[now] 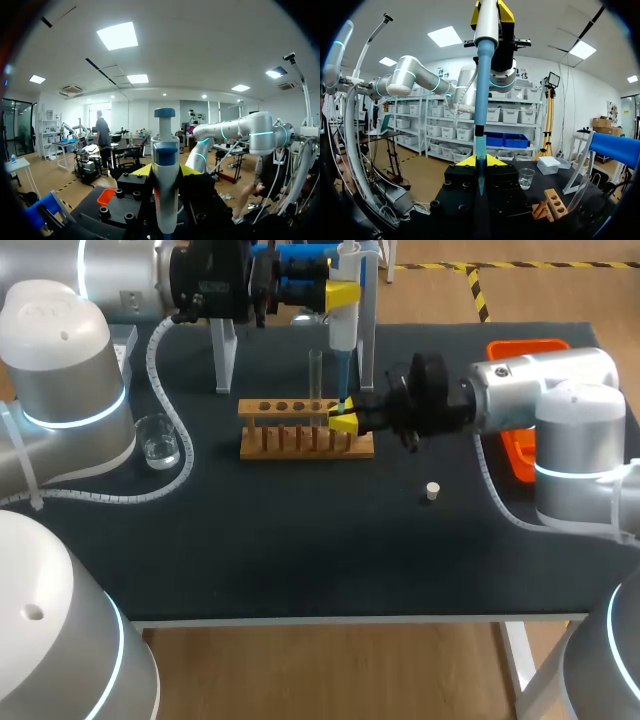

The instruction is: Invert the test tube, pick up the pipette, mount the tip to pipette, aspirate from beaker and dispense into the tube, eject the tip, return the pipette, and cap with the stopper.

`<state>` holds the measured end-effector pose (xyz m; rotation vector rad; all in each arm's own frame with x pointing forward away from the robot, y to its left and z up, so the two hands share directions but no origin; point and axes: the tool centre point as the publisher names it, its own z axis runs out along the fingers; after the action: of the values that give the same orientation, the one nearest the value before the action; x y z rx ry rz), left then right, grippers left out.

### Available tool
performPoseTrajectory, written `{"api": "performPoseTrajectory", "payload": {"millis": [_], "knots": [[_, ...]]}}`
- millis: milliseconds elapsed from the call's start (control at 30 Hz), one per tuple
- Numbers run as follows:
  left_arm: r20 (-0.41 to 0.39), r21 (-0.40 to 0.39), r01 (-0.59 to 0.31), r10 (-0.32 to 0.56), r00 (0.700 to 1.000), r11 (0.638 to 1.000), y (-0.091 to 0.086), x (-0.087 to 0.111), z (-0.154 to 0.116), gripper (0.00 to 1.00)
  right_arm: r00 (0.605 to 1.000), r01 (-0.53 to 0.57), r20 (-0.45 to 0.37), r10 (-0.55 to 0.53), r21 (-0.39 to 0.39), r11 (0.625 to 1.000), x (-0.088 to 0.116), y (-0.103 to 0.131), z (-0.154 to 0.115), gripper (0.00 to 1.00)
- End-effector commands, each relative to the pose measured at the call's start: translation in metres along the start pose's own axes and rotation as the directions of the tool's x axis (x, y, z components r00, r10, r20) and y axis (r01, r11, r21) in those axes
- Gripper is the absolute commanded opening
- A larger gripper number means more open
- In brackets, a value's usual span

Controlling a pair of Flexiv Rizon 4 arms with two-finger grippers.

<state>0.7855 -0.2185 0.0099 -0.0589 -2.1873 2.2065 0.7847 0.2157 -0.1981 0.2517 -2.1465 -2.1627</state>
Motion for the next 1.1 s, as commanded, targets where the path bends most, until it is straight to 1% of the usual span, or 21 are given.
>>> {"api": "performPoseTrajectory", "payload": {"millis": [33,733,1100], "knots": [[-0.002,-0.001,0.000,0.000,1.000,1.000,0.001,0.000,-0.001,0.00,1.000,0.001,0.003,-0.001,-0.001,1.000,0.002,0.002,0.001,0.00],[-0.002,-0.001,0.000,0.000,1.000,1.000,0.001,0.000,-0.001,0.00,1.000,0.013,0.007,-0.012,-0.013,1.000,-0.001,0.014,-0.001,0.00],[-0.002,-0.001,0.000,0.000,1.000,1.000,0.001,0.000,-0.001,0.00,1.000,0.030,0.000,-0.030,-0.017,0.999,-0.003,0.029,0.002,0.00]]}}
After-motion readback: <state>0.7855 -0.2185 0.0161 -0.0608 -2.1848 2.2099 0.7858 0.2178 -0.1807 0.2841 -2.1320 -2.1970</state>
